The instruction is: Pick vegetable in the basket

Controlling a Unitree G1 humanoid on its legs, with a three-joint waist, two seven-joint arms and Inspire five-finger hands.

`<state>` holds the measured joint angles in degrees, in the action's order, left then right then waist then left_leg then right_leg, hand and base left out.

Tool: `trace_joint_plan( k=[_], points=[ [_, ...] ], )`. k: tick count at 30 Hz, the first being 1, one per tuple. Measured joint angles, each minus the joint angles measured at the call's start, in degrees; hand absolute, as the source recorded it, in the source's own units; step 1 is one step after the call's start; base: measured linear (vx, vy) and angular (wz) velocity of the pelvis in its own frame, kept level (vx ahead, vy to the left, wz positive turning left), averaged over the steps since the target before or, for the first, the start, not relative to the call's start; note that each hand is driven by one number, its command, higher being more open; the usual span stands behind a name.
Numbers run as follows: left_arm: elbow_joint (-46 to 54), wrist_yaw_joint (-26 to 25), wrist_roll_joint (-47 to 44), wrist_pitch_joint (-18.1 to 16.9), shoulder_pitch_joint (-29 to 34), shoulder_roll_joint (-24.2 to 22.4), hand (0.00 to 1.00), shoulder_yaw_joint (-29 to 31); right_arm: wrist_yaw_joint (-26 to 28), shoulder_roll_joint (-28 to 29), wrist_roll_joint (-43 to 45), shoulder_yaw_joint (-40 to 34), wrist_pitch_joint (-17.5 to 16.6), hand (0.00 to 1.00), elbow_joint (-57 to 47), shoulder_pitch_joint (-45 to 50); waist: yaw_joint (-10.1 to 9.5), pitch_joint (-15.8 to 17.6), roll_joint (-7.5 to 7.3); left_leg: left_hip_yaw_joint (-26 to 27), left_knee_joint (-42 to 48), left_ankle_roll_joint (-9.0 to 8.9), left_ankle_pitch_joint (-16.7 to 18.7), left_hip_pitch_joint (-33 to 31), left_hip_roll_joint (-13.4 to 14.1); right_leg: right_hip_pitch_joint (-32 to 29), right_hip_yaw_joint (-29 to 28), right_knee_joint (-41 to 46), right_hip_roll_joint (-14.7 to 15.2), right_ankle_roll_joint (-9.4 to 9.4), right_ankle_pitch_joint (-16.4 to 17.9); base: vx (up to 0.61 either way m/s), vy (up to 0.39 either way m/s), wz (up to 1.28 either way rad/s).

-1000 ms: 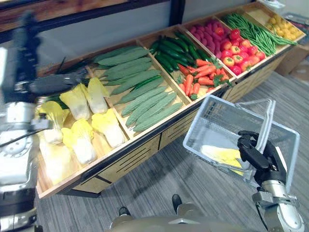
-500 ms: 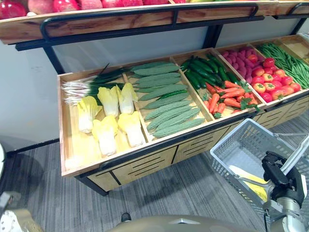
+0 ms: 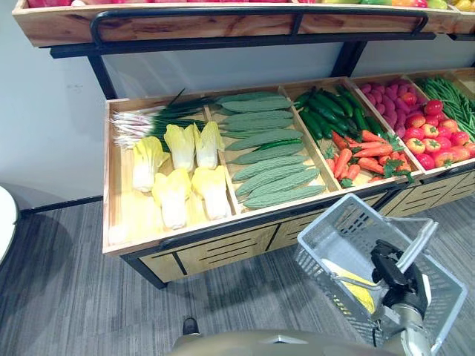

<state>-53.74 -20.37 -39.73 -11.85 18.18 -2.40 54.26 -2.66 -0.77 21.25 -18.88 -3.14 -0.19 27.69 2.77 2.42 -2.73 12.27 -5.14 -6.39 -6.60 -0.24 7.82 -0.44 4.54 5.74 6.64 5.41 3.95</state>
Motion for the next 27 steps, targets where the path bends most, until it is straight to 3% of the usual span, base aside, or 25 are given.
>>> trace_joint_plan(
  k=[2,9,12,15,17,19,20,22,27],
  points=[
    [-1.38,0.85,2.35,0.92,0.01,-0.40,1.00,-1.99,-0.22,0.00,0.03,2.27,0.00,0.00,0.01,-0.22,-0.45,0.68,-0.73,1.77,0.01,-0.35,0.26,0.88,0.28,-0.57,-1.75,0.48,-0.57,-0.04,-0.01,0.00,-0.012,-0.43],
    [-1.87,3.17,8.76,1.48,-2.14,-0.04,1.00,-10.24,-0.87,-0.05,2.23,4.31,-0.24,0.00,3.00,0.01,-0.39,2.45,-0.47,1.97,0.01,-0.23,0.78,1.76,0.36,0.38,-1.73,0.56,-0.58,-0.09,0.53,0.02,-0.003,-0.02],
    [-1.85,3.45,8.85,1.93,-3.24,0.05,1.00,-14.30,-0.74,-0.15,2.10,6.44,-0.26,0.00,3.04,0.19,-0.20,3.79,0.28,2.01,0.03,-0.39,1.01,2.55,0.36,0.78,-1.73,1.18,-0.55,-0.07,1.14,0.01,-0.001,0.02],
    [-1.85,3.44,8.96,1.95,-4.16,0.04,1.00,-16.26,-0.58,-0.17,2.11,8.55,-0.26,0.00,3.52,0.19,-0.39,4.43,0.76,3.05,0.24,-0.74,1.34,3.00,0.61,0.59,-2.74,1.43,-0.81,0.00,1.05,0.05,-0.010,-0.14],
    [-1.76,3.40,8.94,1.90,-4.41,0.08,1.00,-16.44,-0.45,-0.17,2.08,9.08,-0.24,0.00,3.82,0.14,-0.88,5.05,0.29,4.42,0.31,-0.83,1.79,3.85,0.79,0.37,-4.05,1.74,-1.11,0.05,0.99,0.07,-0.004,-0.38],
    [-1.77,3.19,8.93,1.90,-4.22,0.13,1.00,-16.45,-0.17,-0.17,2.09,9.45,-0.24,0.00,3.80,0.12,-1.01,5.33,0.10,6.49,2.33,-0.69,3.35,4.46,1.11,0.53,-6.16,1.98,-1.30,0.05,0.99,0.09,0.006,-0.63],
    [-1.72,3.19,8.98,1.86,-4.27,0.19,1.00,-16.51,-0.08,-0.17,2.10,9.43,-0.26,0.00,3.72,0.13,-0.92,6.35,-0.51,8.39,6.95,-0.83,6.53,4.38,1.86,0.86,-8.38,2.48,-1.44,0.10,1.02,0.08,0.016,-0.64],
    [-1.70,3.20,9.33,1.85,-4.30,0.23,1.00,-16.71,-0.12,-0.18,2.10,9.36,-0.36,0.00,3.57,0.13,-0.83,7.09,-0.80,9.48,10.78,-0.81,8.99,3.93,2.68,1.07,-9.69,3.17,-1.62,0.34,1.30,0.05,0.014,-0.48],
    [-0.73,3.27,14.10,1.89,-4.81,1.19,1.00,-17.53,-0.10,0.27,2.10,8.29,-0.79,0.00,1.63,3.05,2.05,8.63,-0.85,7.93,24.77,-0.24,17.10,-0.31,5.27,2.11,-9.63,6.46,-1.68,1.36,3.51,0.02,0.043,0.01]
  ],
)
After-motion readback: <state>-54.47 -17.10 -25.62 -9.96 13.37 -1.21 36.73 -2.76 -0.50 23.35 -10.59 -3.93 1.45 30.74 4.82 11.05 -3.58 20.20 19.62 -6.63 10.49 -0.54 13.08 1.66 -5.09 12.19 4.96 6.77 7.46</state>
